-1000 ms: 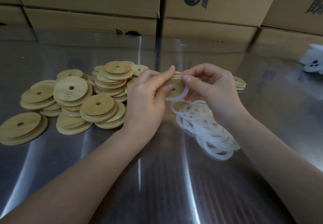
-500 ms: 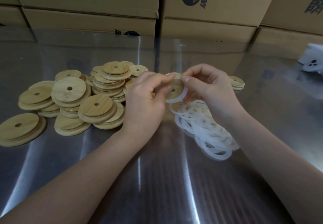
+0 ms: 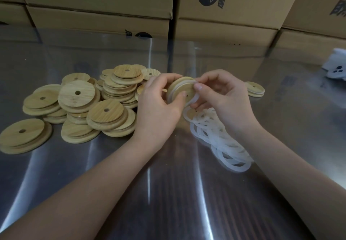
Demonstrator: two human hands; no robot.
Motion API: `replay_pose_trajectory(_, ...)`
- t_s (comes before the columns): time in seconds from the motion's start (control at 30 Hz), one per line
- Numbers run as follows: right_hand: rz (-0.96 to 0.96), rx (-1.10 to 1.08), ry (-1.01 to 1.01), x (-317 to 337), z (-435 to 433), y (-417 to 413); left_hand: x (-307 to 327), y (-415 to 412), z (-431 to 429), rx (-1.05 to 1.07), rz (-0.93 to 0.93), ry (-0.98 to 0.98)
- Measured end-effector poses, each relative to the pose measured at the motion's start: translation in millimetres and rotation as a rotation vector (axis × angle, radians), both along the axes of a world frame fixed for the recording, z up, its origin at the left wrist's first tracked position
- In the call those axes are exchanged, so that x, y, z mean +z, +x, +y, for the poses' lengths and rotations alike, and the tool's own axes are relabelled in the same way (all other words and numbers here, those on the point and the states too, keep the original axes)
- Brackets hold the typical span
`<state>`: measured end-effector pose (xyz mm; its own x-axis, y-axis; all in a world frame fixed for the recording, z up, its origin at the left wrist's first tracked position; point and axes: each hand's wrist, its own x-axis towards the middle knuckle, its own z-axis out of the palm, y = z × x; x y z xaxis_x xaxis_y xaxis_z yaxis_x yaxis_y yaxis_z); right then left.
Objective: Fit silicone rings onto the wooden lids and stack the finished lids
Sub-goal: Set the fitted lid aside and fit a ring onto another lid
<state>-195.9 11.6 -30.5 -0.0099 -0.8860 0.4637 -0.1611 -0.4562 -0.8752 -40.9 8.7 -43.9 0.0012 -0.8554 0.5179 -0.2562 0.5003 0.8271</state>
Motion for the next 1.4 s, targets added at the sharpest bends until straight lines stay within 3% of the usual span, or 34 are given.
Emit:
replay_pose_trajectory(0.3, 0.204, -0.027, -0.141, 0, 1, 0, 1, -1, 4, -0.026, 0.007, 0.011)
replay_pose_trajectory(0.57, 0.277, -0.035, -0.136, 3, 1, -2, 1, -1, 4, -0.017, -0.003, -0.008)
replay_pose_trajectory(0.83, 0.259, -0.004, -0.129, 5, -3, -7, 0, -1, 3, -0.038, 0.016, -0.03)
replay_pose_trajectory(1.23, 0.301, -0.033, -0.12, 5, -3, -10, -5, 0, 1, -0.012, -0.069, -0.232)
replay_pose_trajectory(1.4, 0.237, -0.033, -0.123, 6, 0, -8, -5, -1, 1, 0.011, -0.151, -0.34)
